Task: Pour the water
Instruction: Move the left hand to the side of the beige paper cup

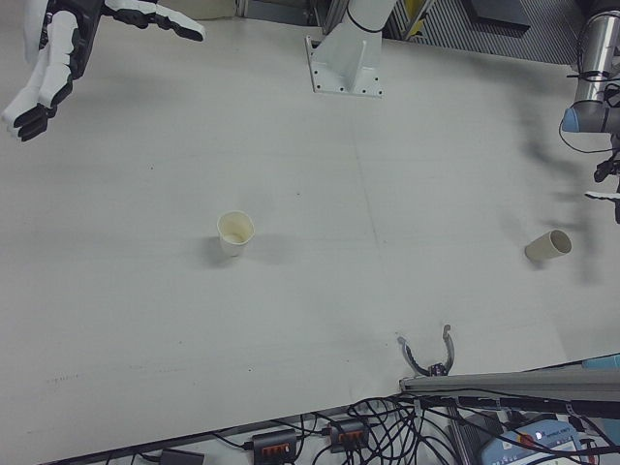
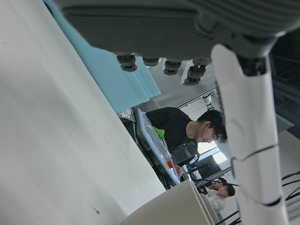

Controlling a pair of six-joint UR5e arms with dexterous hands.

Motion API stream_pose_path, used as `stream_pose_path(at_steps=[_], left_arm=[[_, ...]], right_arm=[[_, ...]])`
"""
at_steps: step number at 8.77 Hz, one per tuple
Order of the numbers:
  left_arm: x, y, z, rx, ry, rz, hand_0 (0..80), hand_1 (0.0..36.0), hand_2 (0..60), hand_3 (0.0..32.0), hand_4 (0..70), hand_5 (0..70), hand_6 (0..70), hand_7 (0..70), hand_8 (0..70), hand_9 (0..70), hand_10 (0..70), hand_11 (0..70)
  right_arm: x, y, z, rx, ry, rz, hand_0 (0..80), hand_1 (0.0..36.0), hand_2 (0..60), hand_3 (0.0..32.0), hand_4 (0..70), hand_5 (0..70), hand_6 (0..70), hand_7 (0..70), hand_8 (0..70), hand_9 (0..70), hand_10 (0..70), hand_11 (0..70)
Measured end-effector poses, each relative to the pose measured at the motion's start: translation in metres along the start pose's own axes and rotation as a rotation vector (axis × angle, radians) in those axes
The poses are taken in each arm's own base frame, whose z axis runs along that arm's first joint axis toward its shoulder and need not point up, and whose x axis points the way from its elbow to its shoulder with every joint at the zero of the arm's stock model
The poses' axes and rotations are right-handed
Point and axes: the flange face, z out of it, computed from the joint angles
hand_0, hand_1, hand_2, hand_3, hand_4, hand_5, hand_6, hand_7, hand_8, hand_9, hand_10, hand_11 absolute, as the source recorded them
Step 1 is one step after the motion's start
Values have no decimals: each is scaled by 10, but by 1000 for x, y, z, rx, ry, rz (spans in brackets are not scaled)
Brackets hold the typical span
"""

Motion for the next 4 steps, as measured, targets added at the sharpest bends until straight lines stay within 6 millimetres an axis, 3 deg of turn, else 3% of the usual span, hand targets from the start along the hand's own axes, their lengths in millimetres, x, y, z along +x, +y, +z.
stream_pose_path(at_steps=[3,4], left_arm=[[-37,12,23,-10,-17,-15,575,178,0,0,135,52,20,58,0,0,37,78],[-46,14,30,-13,-22,-19,594,194,0,0,136,54,21,59,0,0,37,80]], right_arm=[[0,0,0,0,1,-2,442,127,154,0,41,0,0,0,0,5,0,0],[1,0,0,0,2,-2,441,126,152,0,41,0,0,0,0,6,0,0]])
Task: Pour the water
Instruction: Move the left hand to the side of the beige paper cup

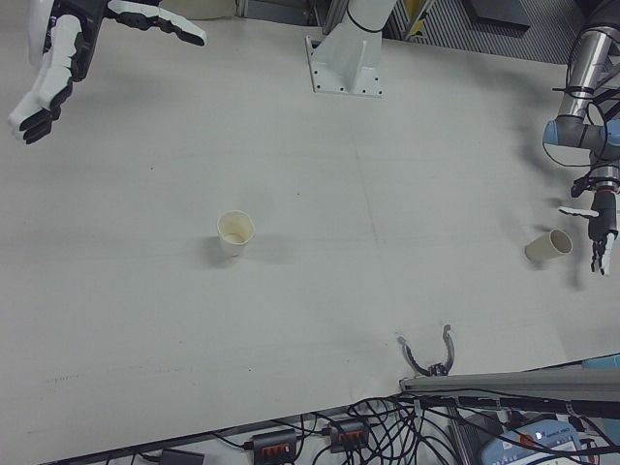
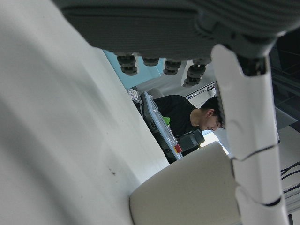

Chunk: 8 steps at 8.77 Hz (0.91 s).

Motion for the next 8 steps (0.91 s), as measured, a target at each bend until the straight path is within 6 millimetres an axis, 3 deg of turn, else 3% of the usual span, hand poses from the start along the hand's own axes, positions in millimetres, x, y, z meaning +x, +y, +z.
stream_pose_path(at_steps=[2,8], left_arm=[[-6,2,7,-4,-3,-8,624,215,0,0,144,63,26,62,0,1,40,85],[-3,4,12,-12,40,-53,621,215,0,0,142,79,25,64,0,3,36,80]], right_arm=[[0,0,0,-1,0,0,441,126,154,0,42,0,1,0,0,8,0,0],[0,4,2,-8,-3,6,440,125,155,0,45,1,3,1,0,5,0,0]])
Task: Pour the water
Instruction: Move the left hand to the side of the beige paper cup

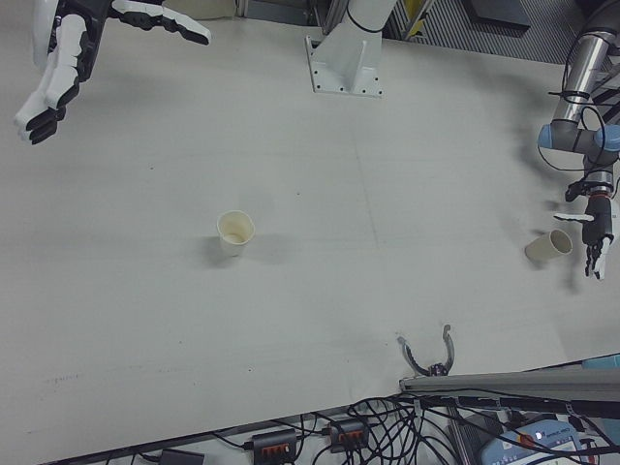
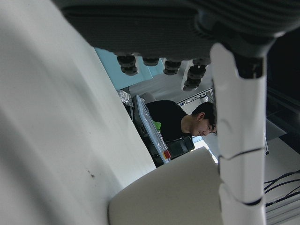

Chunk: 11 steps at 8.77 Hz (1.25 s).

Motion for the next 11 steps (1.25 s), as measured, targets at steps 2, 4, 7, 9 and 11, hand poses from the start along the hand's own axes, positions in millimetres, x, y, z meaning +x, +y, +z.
stream_pose_path(at_steps=[2,4,7,9,11], left_arm=[[0,-1,0,10,6,2,622,215,0,0,144,87,27,64,0,3,36,80],[-4,0,0,10,1,3,618,213,0,0,144,89,27,64,0,2,36,80],[-22,5,1,1,-29,1,615,209,0,0,148,90,28,64,0,3,37,81],[-27,10,7,-4,-31,-1,615,207,0,0,152,91,29,64,0,3,37,80],[-27,12,11,-5,-29,-3,610,205,0,0,164,126,35,70,0,4,37,80]], right_arm=[[0,2,1,-4,-2,3,441,126,156,0,46,2,4,1,0,7,0,0],[1,5,3,-9,-4,4,442,126,156,0,47,3,5,2,0,6,0,0],[1,5,4,-9,-4,3,442,126,156,0,46,5,5,3,0,7,0,0],[2,5,4,-8,-4,1,441,125,155,0,46,2,4,2,0,7,0,0],[2,4,5,-7,-3,1,440,125,155,0,46,2,4,2,0,7,0,0]])
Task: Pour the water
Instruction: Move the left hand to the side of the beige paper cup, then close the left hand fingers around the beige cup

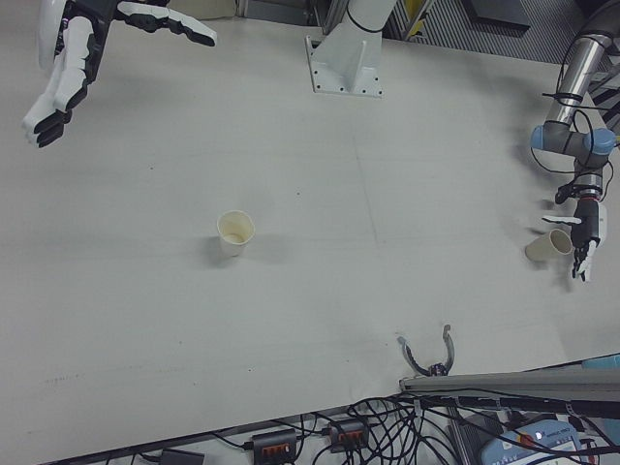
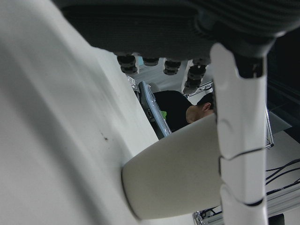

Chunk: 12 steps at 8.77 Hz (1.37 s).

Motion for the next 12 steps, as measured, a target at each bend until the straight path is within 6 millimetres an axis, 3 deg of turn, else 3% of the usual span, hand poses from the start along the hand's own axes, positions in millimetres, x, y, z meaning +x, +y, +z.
stream_pose_path(at_steps=[6,12], left_arm=[[0,11,17,-4,1,-3,616,208,0,0,175,190,43,74,0,4,38,81],[-1,15,21,-9,-3,-6,624,216,0,0,208,200,47,75,2,6,40,85]], right_arm=[[1,-2,1,4,0,-2,430,119,151,0,43,3,3,0,0,8,0,0],[0,-3,1,5,-1,-3,431,118,145,0,42,11,3,1,0,4,0,0]])
